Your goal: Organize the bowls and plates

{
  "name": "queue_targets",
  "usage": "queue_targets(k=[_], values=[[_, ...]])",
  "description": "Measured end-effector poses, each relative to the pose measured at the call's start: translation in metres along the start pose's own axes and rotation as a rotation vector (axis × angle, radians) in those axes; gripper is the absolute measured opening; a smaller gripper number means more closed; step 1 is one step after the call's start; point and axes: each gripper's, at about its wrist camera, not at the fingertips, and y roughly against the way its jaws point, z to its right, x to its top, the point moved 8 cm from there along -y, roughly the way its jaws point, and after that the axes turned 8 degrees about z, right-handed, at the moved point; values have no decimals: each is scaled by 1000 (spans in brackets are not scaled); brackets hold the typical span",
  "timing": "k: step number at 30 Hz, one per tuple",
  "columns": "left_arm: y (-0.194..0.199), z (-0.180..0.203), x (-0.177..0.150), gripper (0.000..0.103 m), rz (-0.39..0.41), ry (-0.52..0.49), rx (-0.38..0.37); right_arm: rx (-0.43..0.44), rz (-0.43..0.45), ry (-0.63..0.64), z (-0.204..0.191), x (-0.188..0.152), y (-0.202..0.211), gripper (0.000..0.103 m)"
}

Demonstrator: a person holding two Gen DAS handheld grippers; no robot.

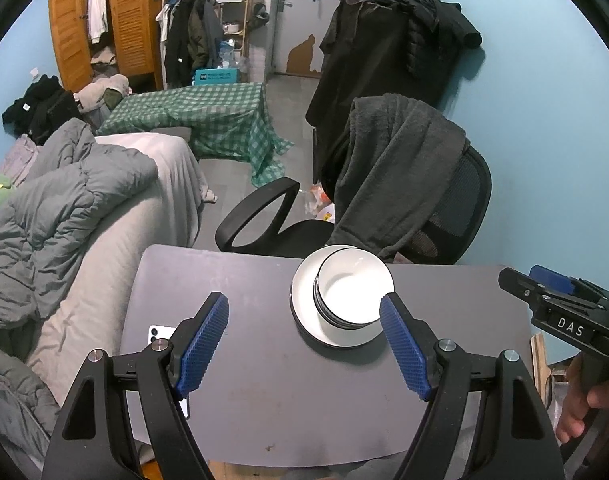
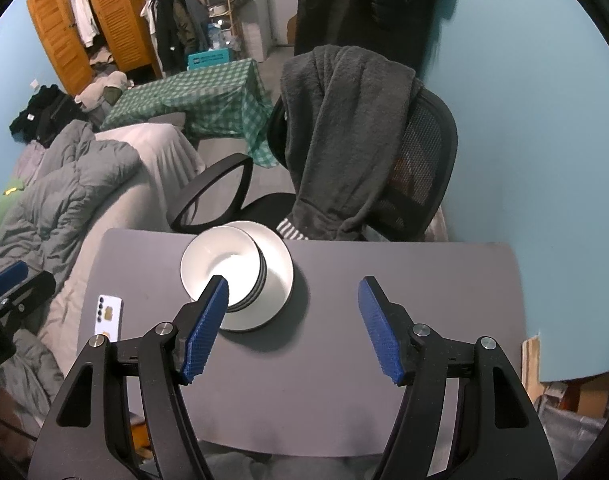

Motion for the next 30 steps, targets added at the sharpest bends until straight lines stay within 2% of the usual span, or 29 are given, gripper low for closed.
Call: queue_targets(k=[30], values=[[0, 3, -1, 79, -20, 19, -17, 8, -2, 1, -8, 1, 1, 66]])
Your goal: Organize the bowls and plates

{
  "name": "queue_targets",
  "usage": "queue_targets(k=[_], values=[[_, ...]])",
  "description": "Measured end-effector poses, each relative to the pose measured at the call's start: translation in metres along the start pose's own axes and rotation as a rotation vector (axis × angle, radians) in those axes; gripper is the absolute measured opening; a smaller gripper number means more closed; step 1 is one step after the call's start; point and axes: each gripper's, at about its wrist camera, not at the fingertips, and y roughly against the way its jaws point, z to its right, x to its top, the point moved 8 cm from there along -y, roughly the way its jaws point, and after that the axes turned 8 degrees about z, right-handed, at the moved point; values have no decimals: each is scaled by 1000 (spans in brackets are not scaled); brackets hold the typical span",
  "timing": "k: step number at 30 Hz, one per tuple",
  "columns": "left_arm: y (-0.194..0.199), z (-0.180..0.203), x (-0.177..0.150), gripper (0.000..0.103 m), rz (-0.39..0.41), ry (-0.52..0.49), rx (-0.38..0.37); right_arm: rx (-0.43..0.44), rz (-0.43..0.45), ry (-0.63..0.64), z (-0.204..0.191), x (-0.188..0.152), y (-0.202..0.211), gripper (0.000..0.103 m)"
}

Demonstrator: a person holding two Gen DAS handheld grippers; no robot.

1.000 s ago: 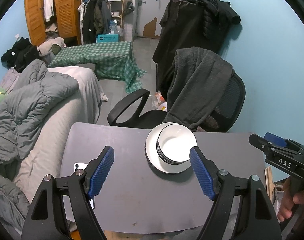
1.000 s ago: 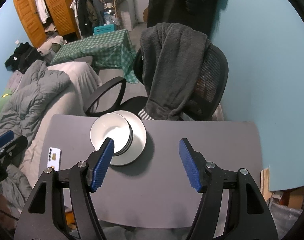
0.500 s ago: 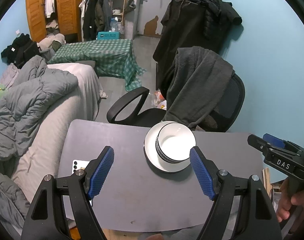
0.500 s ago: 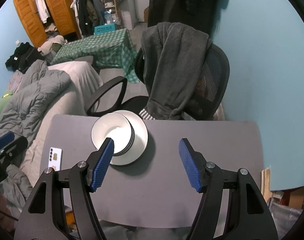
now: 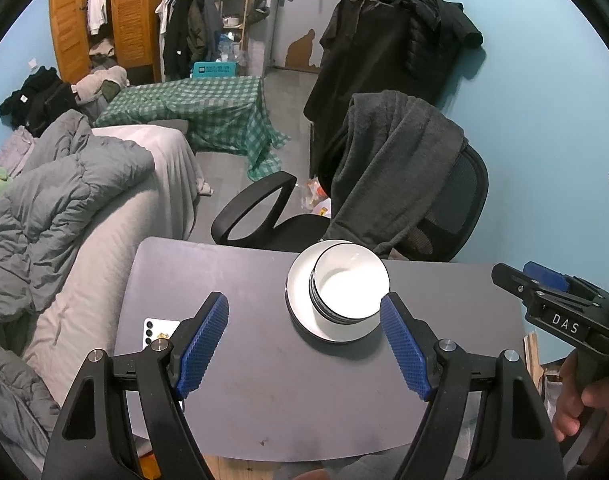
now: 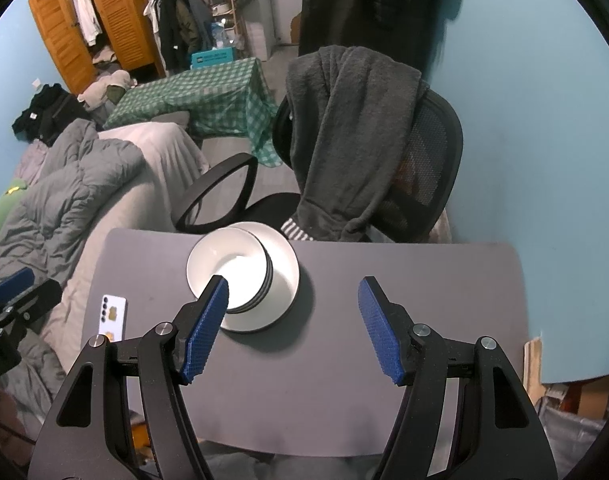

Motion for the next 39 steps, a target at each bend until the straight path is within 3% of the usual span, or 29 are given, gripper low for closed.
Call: queue_targets(k=[27, 39], values=[[2, -1, -1, 79, 11, 6, 11, 9, -13, 1, 7, 3, -8, 66], [4, -1, 0, 84, 23, 19, 16, 10, -12, 5, 8, 2, -9, 66]])
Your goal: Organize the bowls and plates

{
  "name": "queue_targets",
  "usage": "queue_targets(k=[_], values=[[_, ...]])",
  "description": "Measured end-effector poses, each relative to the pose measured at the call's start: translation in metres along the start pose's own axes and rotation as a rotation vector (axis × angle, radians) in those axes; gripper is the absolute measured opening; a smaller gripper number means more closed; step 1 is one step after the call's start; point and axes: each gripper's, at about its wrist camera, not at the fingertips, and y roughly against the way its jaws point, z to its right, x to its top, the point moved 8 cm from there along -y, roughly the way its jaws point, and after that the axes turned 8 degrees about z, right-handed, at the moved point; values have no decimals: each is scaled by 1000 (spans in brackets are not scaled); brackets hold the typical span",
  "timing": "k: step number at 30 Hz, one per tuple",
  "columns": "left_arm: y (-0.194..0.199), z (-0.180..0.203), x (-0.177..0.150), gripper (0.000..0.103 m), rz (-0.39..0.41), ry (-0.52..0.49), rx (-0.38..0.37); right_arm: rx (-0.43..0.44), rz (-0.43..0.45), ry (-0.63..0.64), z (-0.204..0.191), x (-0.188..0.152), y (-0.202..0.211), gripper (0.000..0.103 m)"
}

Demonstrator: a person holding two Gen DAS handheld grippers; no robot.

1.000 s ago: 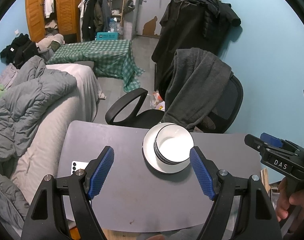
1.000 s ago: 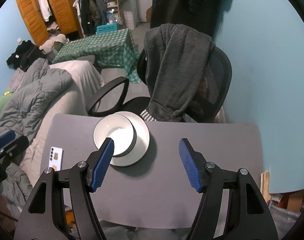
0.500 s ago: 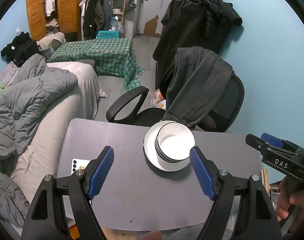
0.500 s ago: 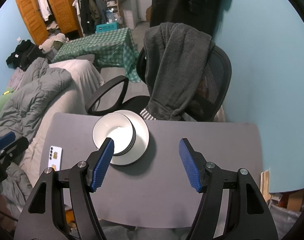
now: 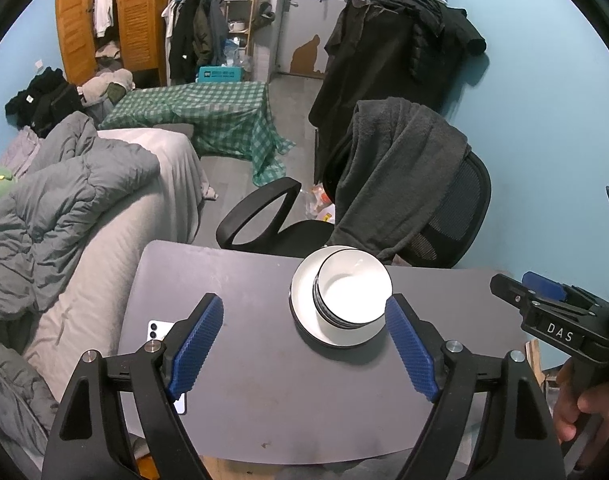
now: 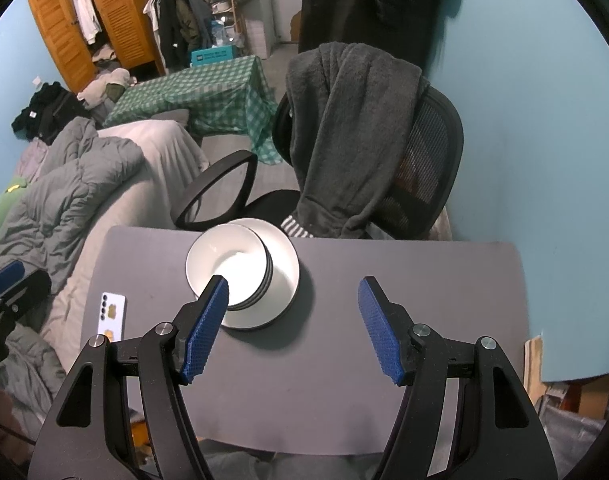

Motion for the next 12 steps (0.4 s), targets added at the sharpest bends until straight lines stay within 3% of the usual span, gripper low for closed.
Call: queue_targets(k=[12], values=[[3, -1, 0, 84, 2, 12, 3, -1, 0, -1, -1, 0, 0, 66]])
